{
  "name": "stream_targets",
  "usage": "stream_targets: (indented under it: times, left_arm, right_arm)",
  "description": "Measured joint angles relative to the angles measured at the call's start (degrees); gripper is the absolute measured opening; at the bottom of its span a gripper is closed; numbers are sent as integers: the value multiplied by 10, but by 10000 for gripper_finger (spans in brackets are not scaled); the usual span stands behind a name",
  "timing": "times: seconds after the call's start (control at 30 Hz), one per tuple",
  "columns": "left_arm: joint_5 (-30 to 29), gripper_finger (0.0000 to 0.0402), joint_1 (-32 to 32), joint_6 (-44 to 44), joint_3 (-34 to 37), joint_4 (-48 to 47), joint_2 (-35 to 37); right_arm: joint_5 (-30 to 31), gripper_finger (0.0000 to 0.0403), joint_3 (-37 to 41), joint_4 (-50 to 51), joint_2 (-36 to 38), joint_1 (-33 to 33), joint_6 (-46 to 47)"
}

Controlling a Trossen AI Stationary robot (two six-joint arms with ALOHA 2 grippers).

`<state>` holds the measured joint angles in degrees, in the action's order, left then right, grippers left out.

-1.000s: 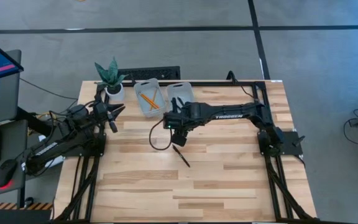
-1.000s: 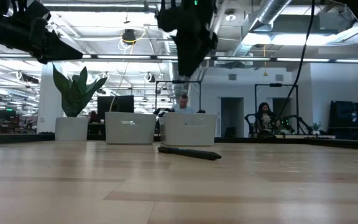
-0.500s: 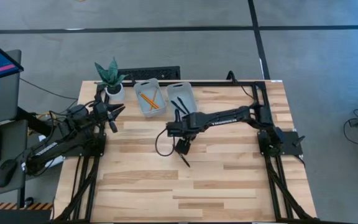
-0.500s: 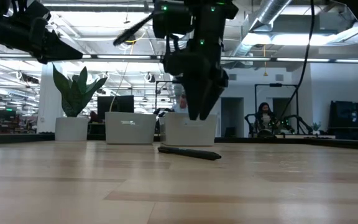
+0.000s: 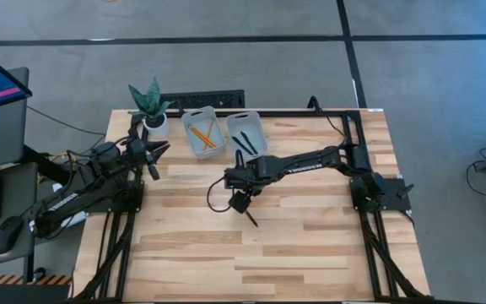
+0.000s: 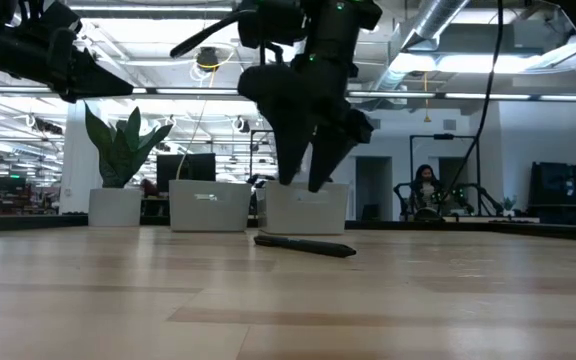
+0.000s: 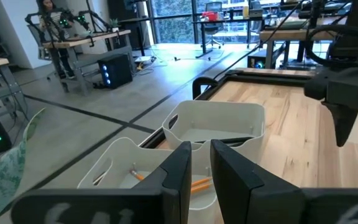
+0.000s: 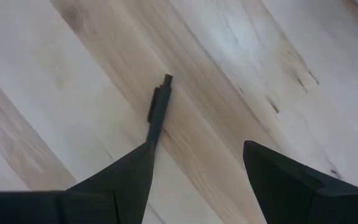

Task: Sort pens & pencils
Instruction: Put the black ballpen into the right bin

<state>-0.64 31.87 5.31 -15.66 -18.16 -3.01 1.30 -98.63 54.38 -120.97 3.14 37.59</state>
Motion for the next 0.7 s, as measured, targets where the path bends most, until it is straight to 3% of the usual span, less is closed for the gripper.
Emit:
stream_targets:
  times: [0.7]
  left_arm:
    - [1,52,0,-4,0,-2,0]
  right_arm:
    - [-13,270,0,-35,-4,34,15]
